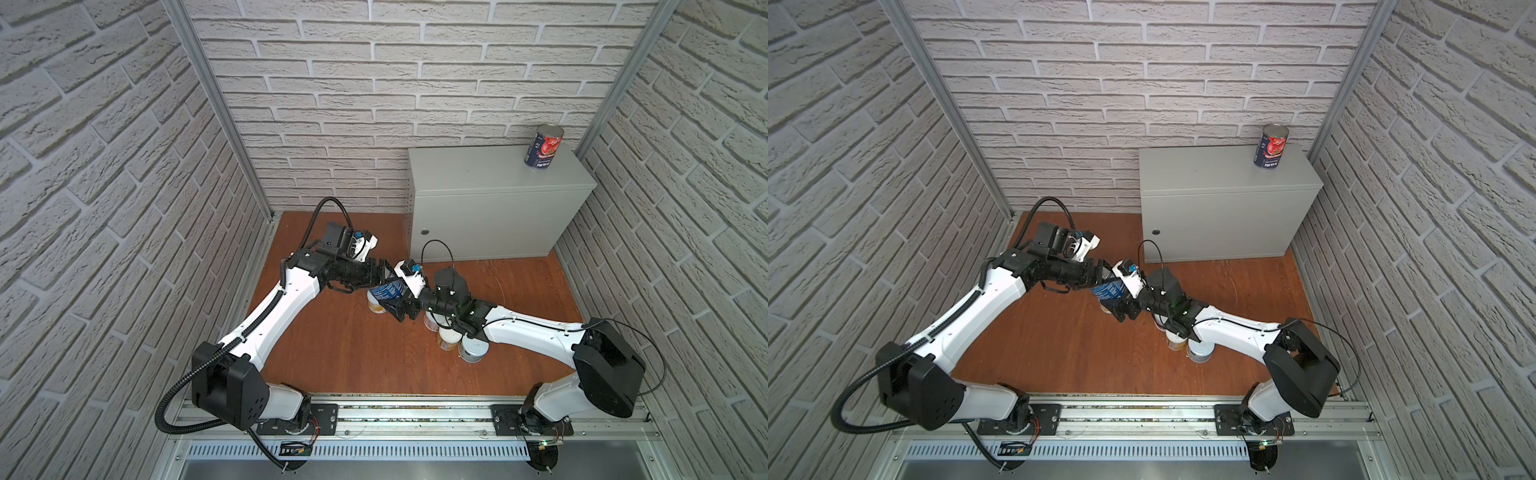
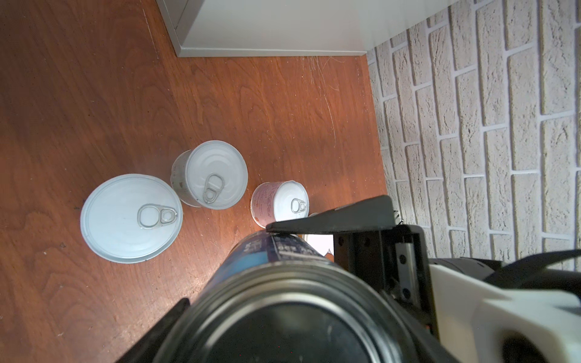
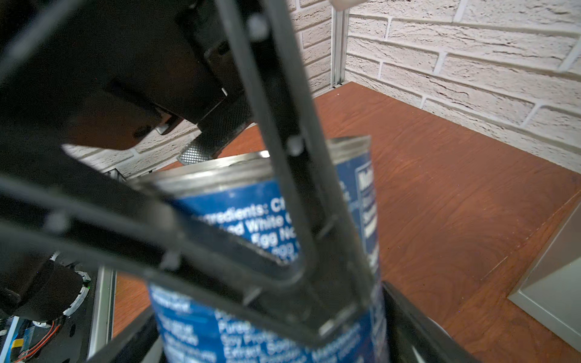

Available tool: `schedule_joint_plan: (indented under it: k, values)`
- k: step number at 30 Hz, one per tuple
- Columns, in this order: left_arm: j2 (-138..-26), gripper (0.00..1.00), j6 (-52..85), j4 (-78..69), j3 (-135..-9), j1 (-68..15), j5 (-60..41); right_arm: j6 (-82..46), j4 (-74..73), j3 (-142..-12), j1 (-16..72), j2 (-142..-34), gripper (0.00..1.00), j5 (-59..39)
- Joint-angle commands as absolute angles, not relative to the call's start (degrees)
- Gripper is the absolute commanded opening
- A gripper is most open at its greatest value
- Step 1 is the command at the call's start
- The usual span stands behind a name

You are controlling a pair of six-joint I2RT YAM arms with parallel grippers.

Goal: Place and organize the canned foods onto the counter
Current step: 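Close the right gripper around the top of the can held by the left gripper, then open the left gripper and draw it back while the right gripper holds the can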

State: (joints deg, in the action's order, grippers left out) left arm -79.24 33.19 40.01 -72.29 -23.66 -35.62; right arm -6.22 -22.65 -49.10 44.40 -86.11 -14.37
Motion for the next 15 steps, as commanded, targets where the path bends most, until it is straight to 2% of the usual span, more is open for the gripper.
schedule_joint_plan:
  k: [1,5,15]
  values:
    - [-77.74,0.19,34.79,29.92,-73.0,-23.93,-44.69,-7.28,-28.05,-50.61,44.91,-87.01,0.93,-15.71]
    - [-77.87,0.19,35.41,28.77,-72.5,-23.57,-45.56,-8.08,-29.05,-50.6,44.93,-87.25,0.92,-15.56]
    - [-77.27,0.2,37.53,26.18,-70.91,-23.47,-45.98,-11.0,-32.12,-49.01,44.91,-86.06,0.74,-11.94]
